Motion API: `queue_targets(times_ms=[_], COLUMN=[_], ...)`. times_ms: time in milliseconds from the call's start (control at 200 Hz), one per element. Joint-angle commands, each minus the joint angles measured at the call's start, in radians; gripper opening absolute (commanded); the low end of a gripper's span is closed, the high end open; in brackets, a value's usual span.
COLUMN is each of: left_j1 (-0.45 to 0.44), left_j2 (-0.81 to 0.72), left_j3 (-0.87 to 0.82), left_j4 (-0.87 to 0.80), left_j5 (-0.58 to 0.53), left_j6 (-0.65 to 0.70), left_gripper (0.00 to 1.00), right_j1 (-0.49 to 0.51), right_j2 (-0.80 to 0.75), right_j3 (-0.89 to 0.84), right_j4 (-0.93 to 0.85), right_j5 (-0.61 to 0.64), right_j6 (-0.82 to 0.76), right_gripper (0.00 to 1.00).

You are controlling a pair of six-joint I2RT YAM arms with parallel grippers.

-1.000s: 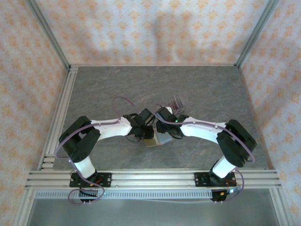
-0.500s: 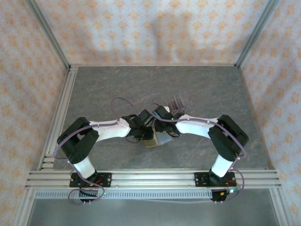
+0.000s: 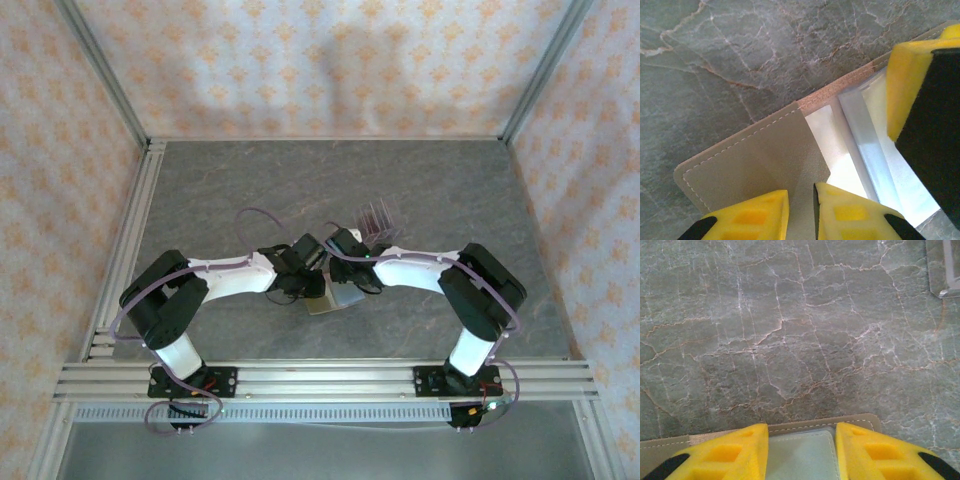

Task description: Put the credit cards into the card holder

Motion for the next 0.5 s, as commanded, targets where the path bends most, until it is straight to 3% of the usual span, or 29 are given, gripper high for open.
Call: queue_targets(times_ms=[0, 495], left_j1=[-0.009, -0.008], left_j2=[-0.005, 0.019], left_j3=[-0.005, 0.016], left_j4=[-0.003, 0.003], left_j5=[-0.032, -0.018], left_j6=[-0.008, -0.009], left_gripper=[0.22, 0.22], right_j1=[0.059, 0.077], right_j2=[0.018, -0.065], right_j3=[-0.031, -0.037], right_j4=[-0.043, -0.069], right_j5=[0.009, 0.023], right_j6=[0.015, 0.003], right_gripper=[0.36, 0.09])
